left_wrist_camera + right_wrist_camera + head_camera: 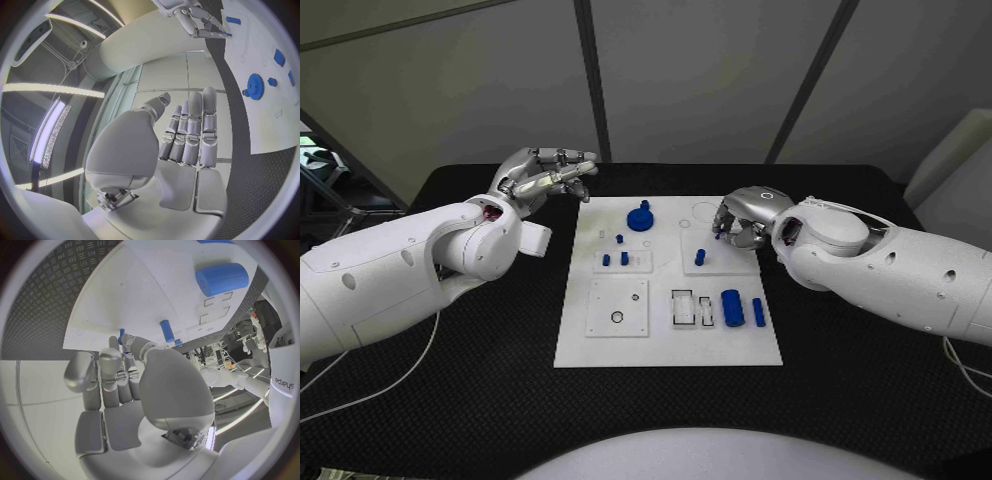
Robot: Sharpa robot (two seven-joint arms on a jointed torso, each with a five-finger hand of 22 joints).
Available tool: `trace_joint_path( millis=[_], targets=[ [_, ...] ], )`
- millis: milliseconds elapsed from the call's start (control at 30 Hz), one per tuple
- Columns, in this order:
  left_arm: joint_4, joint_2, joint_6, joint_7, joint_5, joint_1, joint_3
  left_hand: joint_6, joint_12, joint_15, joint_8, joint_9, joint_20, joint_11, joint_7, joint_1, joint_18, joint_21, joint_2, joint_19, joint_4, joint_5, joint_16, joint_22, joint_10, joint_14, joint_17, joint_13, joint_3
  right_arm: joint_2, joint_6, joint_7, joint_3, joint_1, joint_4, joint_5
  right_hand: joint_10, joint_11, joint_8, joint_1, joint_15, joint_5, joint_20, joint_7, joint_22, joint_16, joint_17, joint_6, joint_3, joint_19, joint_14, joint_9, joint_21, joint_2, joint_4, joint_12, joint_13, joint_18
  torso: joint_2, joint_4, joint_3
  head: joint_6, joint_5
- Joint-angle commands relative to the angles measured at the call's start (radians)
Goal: Assemble the parts on the task board
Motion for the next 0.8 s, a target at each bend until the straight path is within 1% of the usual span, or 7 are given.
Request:
trace_joint_path(
  millis=[33, 200, 333, 433, 533, 600, 800],
  targets=[
    [-0.001, 0.001, 0.018, 0.008, 0.005, 0.001, 0.001, -0.009, 0.007, 0.007, -0.005, -0.001, 0.004, -0.001, -0.001, -0.012, -0.019, -0.003, 0.006, 0.005, 0.003, -0.001, -0.007, -0.002, -0.01, -0.004, -0.002, -0.001, -0.007, -0.018, -0.05, -0.023, 0.002, 0.003, 0.031, -0.018, 0.017, -0.012, -0.002, 0.007, -0.004, 0.005, 0.0, 0.004, 0.001, 0.003, 0.002, 0.003, -0.003, 0.004, 0.02, 0.001, 0.004, -0.003, -0.007, -0.006, -0.001, -0.01, 0.0, -0.0008, 0.0002, 0.0, -0.001],
    [-0.002, 0.001, 0.02, 0.006, 0.005, 0.001, 0.001, -0.011, 0.009, 0.008, -0.005, -0.001, 0.005, -0.001, 0.0, -0.015, -0.019, -0.005, 0.006, 0.005, 0.005, -0.001, -0.008, -0.004, -0.013, -0.005, -0.003, -0.001, -0.012, -0.045, -0.068, -0.026, 0.004, 0.003, 0.083, -0.018, 0.017, -0.012, -0.003, 0.005, -0.004, 0.006, 0.001, 0.005, 0.002, 0.004, 0.002, 0.002, -0.003, 0.003, 0.02, 0.001, 0.005, -0.005, -0.007, -0.007, -0.001, -0.01, 0.0, 0.0008, -0.0005, 0.0, -0.002],
    [-0.002, 0.001, 0.022, 0.004, 0.005, 0.0, 0.001, -0.012, 0.009, 0.008, -0.005, -0.001, 0.005, 0.0, 0.0, -0.015, -0.019, -0.006, 0.007, 0.005, 0.006, -0.001, -0.008, -0.004, -0.015, -0.005, -0.004, -0.001, -0.013, -0.063, -0.08, -0.025, 0.02, 0.004, 0.136, -0.008, 0.016, -0.011, -0.003, 0.005, -0.004, 0.006, 0.001, 0.006, 0.003, 0.006, 0.004, 0.001, -0.003, 0.003, 0.02, 0.001, 0.006, -0.006, -0.008, -0.008, 0.0, -0.01, 0.001, 0.0007, -0.0007, 0.002, -0.001],
    [-0.003, 0.002, 0.022, 0.003, 0.005, 0.0, 0.001, -0.013, 0.009, 0.008, -0.006, -0.001, 0.006, 0.0, 0.001, -0.016, -0.019, -0.007, 0.007, 0.005, 0.006, 0.0, -0.008, -0.005, -0.016, -0.006, -0.004, -0.001, -0.014, -0.068, -0.088, -0.021, 0.026, 0.004, 0.179, 0.003, 0.016, -0.011, -0.004, 0.005, -0.004, 0.007, 0.001, 0.006, 0.003, 0.007, 0.006, 0.001, -0.002, 0.003, 0.02, 0.001, 0.006, -0.006, -0.009, -0.009, 0.0, -0.01, 0.001, 0.0008, -0.0011, 0.002, 0.0],
    [-0.003, 0.004, 0.023, 0.003, 0.005, 0.0, 0.001, -0.014, 0.01, 0.009, -0.006, -0.001, 0.006, 0.0, 0.001, -0.015, -0.019, -0.008, 0.007, 0.005, 0.006, 0.0, -0.008, -0.005, -0.017, -0.006, -0.004, -0.001, -0.015, -0.062, -0.093, -0.012, 0.029, 0.004, 0.221, 0.018, 0.016, -0.011, -0.004, 0.005, -0.003, 0.008, 0.001, 0.006, 0.004, 0.009, 0.007, 0.001, -0.002, 0.003, 0.02, 0.001, 0.007, -0.006, -0.01, -0.009, 0.0, -0.01, 0.001, 0.0005, -0.0002, 0.002, 0.007],
    [-0.003, 0.006, 0.023, 0.002, 0.005, 0.0, 0.001, -0.014, 0.01, 0.009, -0.006, -0.001, 0.006, 0.0, 0.001, -0.015, -0.019, -0.008, 0.007, 0.005, 0.006, 0.0, -0.008, -0.005, -0.017, -0.006, -0.004, -0.001, -0.015, -0.048, -0.092, -0.005, 0.031, 0.004, 0.244, 0.028, 0.016, -0.011, -0.005, 0.005, -0.003, 0.01, 0.002, 0.007, 0.006, 0.011, 0.008, 0.001, -0.001, 0.003, 0.02, 0.001, 0.008, -0.007, -0.011, -0.011, 0.0, -0.01, 0.001, 0.0007, -0.0005, 0.001, 0.016],
    [-0.003, 0.012, 0.024, 0.001, 0.005, -0.001, 0.001, -0.016, 0.01, 0.009, -0.006, -0.001, 0.006, 0.001, 0.001, -0.014, -0.019, -0.009, 0.008, 0.005, 0.005, 0.0, -0.009, -0.006, -0.02, -0.007, -0.005, -0.001, -0.017, -0.001, -0.077, 0.011, 0.031, 0.003, 0.271, 0.051, 0.016, -0.01, -0.005, 0.005, -0.003, 0.011, 0.002, 0.007, 0.006, 0.013, 0.01, 0.0, 0.0, 0.003, 0.02, 0.001, 0.009, -0.007, -0.012, -0.011, 0.0, -0.01, 0.001, 0.0041, -0.0023, -0.003, 0.034]
  ],
)
